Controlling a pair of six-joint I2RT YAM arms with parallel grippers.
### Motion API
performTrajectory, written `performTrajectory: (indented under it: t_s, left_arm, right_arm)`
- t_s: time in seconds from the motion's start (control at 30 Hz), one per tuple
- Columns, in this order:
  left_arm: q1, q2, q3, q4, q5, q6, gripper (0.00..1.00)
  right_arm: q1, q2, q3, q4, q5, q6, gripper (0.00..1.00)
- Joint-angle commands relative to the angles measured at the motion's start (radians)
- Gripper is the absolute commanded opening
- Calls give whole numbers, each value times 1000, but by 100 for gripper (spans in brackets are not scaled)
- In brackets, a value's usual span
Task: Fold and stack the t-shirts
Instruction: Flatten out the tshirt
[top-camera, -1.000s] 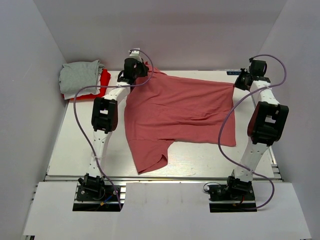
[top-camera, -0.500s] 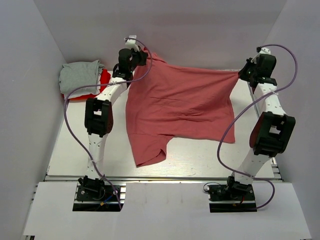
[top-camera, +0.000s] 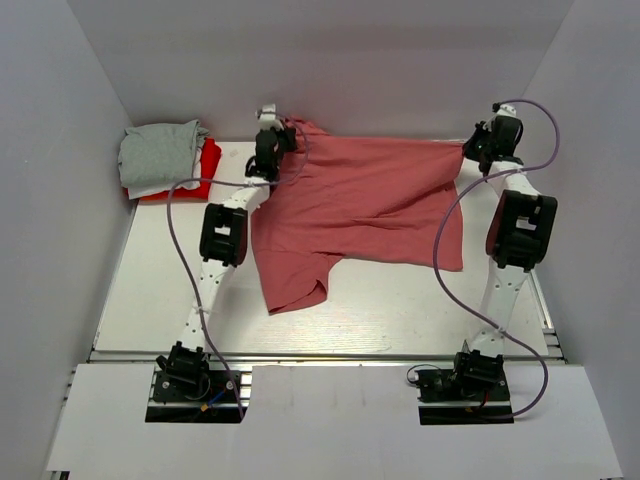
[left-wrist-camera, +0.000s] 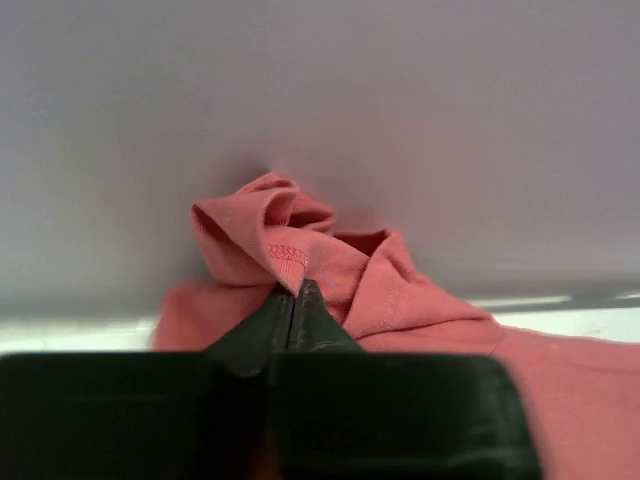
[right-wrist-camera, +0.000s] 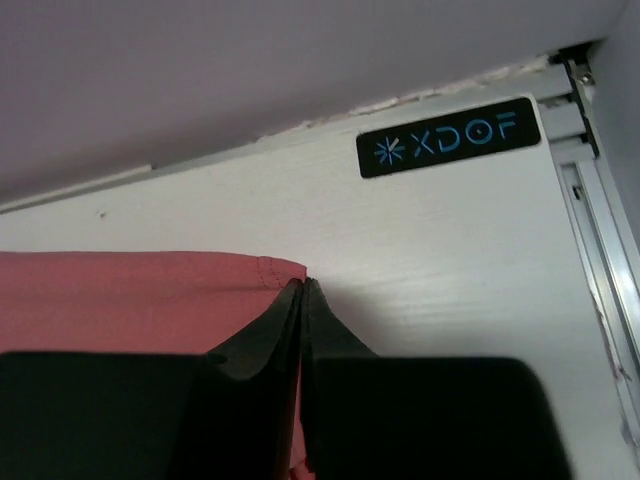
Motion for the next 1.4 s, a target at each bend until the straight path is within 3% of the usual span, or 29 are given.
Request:
performTrajectory:
  t_s: [0.0, 0.03, 0.1, 0.13, 0.2, 0.43, 0.6, 0.8, 1.0, 1.2, 1.37]
  left_arm:
    - [6, 19, 115, 82, -113, -66, 16]
    - [6, 4, 88, 82, -113, -66, 29]
    - [6, -93, -33, 115, -81, -36, 72]
    - [6, -125, -62, 116, -47, -19, 100]
    - [6, -208, -122, 71, -27, 18, 100]
    - [6, -424, -210, -327, 89, 58, 100]
    - [-5, -665, -427, -564, 125, 87, 100]
    - [-25, -871, -731, -824, 162, 43, 100]
    - [-59, -1134, -1222, -915, 237, -24, 100]
    - [-115, -1340, -1414, -1106, 278, -72, 100]
    - [-137, -1481, -1529, -1138, 292, -140, 97]
  right_arm:
    - [10, 42, 160, 233, -19, 15, 8]
    - [13, 71, 232, 220, -31, 12, 37]
    - [22, 85, 300, 127, -63, 9, 61]
    - [30, 64, 288, 95, -74, -8, 77]
    - [38, -29, 169, 75, -94, -32, 90]
    - [38, -309, -144, -146, -25, 24, 90]
    - [38, -468, -296, -324, 10, 93, 90]
    - [35, -651, -552, -382, 55, 182, 90]
    - [39, -733, -752, -401, 1, 207, 90]
    - [38, -740, -826, -438, -14, 216, 90]
    - [35, -743, -833, -442, -8, 210, 90]
